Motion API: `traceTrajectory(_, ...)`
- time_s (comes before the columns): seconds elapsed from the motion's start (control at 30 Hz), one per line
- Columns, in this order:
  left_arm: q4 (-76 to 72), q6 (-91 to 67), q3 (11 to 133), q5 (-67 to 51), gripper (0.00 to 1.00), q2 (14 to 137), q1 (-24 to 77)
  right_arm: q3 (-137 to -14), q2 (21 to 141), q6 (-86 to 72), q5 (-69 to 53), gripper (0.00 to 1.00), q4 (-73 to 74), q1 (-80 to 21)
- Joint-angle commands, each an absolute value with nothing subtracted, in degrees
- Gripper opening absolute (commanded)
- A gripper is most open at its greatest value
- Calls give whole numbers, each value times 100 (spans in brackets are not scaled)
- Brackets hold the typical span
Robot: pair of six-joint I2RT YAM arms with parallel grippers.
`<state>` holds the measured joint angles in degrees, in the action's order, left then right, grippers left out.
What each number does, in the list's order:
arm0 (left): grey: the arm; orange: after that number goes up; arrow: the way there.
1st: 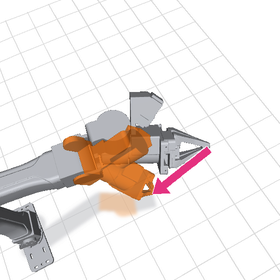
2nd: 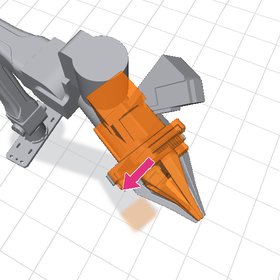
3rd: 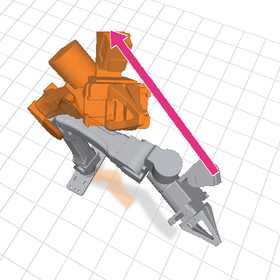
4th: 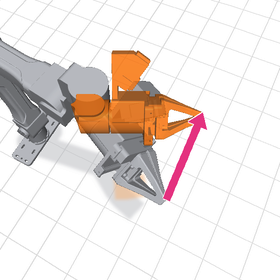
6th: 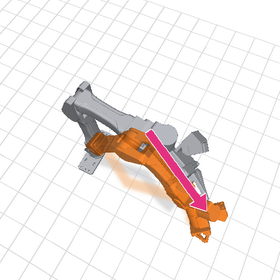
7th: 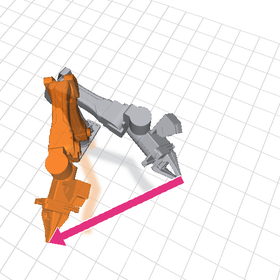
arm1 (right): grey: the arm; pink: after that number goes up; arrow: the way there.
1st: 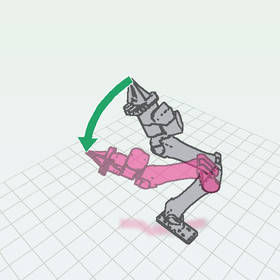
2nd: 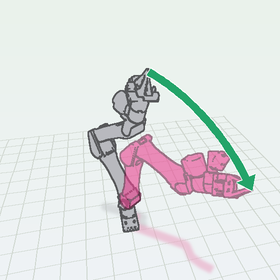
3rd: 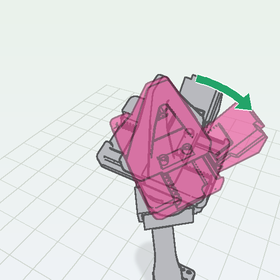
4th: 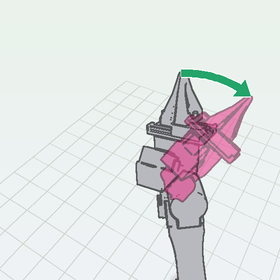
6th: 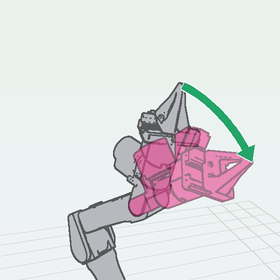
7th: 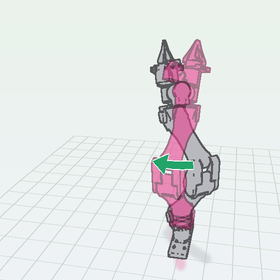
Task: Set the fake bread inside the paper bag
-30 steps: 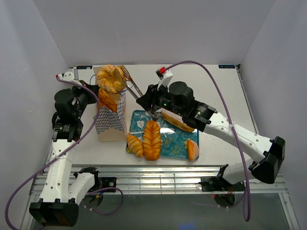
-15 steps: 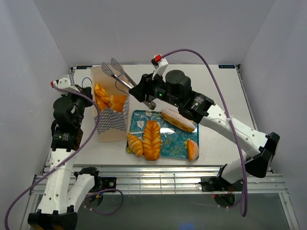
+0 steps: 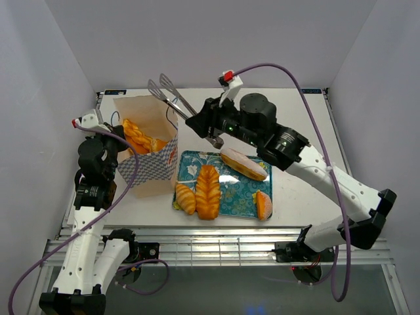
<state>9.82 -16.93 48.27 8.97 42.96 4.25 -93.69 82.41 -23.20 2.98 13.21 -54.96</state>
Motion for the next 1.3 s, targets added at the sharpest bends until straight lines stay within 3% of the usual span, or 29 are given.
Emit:
traceTrajectory(0.0,879,-1740,4737,1108,0,4193,440,-8923,7218,-2127,755,47,1125,-5397)
traceTrajectory(0.23,905,-1775,4737,1020,0,4157,448,-6780,5626,-1960,1887,48,1554,-5265)
traceTrajectory(0.5,905,-1811,4702,958,0,4149,440,-5248,4553,-1917,2101,51,2415,-5221)
traceTrajectory(0.73,932,-1758,4702,1204,0,4105,439,-5343,4772,-1644,2231,52,3549,-5212)
traceTrajectory(1.27,949,-1811,4702,993,0,4104,457,-6029,5607,-1082,2435,60,4184,-5221)
